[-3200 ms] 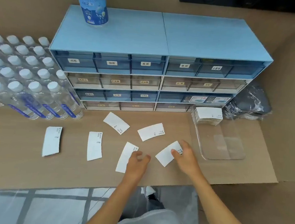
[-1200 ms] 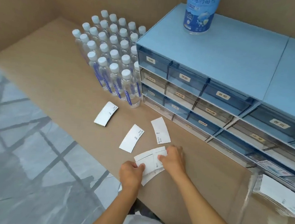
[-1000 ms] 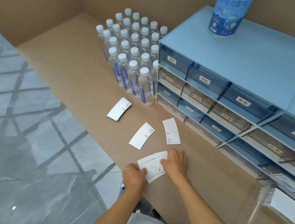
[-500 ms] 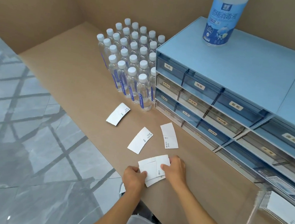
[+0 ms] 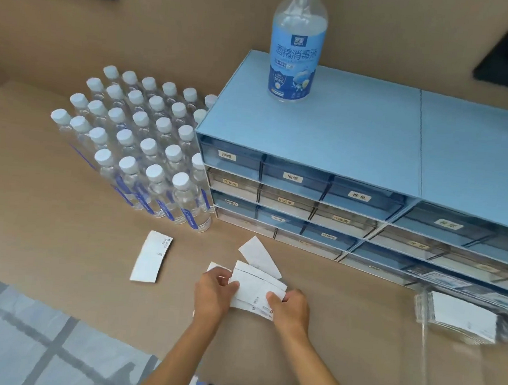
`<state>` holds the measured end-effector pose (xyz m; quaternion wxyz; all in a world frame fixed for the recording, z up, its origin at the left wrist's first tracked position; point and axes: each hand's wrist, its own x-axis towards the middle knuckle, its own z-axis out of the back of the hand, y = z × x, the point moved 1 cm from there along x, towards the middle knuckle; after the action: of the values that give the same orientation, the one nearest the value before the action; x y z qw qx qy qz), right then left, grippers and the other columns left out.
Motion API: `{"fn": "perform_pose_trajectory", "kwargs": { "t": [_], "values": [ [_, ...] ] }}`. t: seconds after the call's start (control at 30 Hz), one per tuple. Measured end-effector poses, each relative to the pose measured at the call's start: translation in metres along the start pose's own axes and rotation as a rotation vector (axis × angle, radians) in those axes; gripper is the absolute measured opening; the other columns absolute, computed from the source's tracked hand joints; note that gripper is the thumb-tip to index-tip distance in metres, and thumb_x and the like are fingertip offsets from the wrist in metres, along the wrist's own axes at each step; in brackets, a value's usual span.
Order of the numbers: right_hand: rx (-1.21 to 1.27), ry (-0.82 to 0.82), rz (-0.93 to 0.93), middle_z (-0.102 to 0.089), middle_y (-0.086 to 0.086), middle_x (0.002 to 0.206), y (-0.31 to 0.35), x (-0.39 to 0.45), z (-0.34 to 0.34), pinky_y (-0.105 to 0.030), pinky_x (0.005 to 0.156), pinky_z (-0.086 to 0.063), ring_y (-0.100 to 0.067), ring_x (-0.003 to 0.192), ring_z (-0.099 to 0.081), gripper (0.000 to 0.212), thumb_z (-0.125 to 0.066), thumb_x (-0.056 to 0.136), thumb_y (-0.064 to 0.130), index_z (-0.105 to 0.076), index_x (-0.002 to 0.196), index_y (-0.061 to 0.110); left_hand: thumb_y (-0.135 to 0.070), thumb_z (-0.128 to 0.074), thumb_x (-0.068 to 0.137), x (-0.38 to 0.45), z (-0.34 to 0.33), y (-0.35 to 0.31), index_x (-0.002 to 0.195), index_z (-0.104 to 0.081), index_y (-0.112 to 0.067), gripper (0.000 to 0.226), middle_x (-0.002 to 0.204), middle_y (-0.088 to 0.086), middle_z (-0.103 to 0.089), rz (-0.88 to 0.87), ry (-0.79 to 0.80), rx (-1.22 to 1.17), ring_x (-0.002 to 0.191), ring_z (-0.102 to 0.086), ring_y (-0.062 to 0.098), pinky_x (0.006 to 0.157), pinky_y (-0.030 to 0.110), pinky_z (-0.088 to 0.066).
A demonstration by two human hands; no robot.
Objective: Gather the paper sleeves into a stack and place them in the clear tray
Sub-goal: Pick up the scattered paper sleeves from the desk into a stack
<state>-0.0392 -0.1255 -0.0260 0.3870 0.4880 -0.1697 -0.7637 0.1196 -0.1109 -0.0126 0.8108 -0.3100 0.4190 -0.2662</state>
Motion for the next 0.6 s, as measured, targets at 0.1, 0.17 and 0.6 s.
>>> {"fn": "perform_pose_trajectory", "kwargs": {
  "t": [0.1, 0.17, 0.6],
  "values": [
    [0.154, -0.098, -0.118, -0.063, -0.003, 0.072, 0.008, -0.001, -0.010, -0.022, 0.047, -0.039, -0.020, 0.064, -0.060, 0.019, -0.067, 0.077, 0.022, -0.055, 0.071, 0.008, -0.006, -0.075, 0.076, 0.030, -0.001, -0.020, 0.085, -0.072, -0.013, 0.012, 0.077, 0.000, -0.067, -0.112, 0.100, 0.095, 0.069, -0.060, 0.015, 0.061, 0.021, -0.043],
    [0.253, -0.159, -0.184, -0.068, -0.006, 0.079, 0.014, -0.001, -0.017, -0.023, 0.052, -0.043, -0.022, 0.068, -0.064, 0.017, -0.067, 0.077, 0.022, -0.058, 0.075, 0.007, -0.007, -0.076, 0.077, 0.048, -0.006, -0.032, 0.085, -0.073, -0.007, 0.009, 0.078, 0.003, -0.067, -0.157, 0.172, 0.152, 0.072, -0.060, 0.018, 0.061, 0.024, -0.043],
    [0.467, -0.448, -0.373, -0.070, -0.020, 0.107, 0.037, 0.019, -0.044, -0.038, 0.077, -0.057, -0.037, 0.093, -0.069, 0.028, -0.068, 0.084, 0.017, -0.061, 0.103, -0.003, -0.015, -0.072, 0.084, 0.100, -0.040, -0.067, 0.093, -0.079, -0.007, 0.013, 0.096, 0.010, -0.076, -0.273, 0.296, 0.371, 0.074, -0.061, 0.019, 0.066, 0.022, -0.043]
  ]
}}
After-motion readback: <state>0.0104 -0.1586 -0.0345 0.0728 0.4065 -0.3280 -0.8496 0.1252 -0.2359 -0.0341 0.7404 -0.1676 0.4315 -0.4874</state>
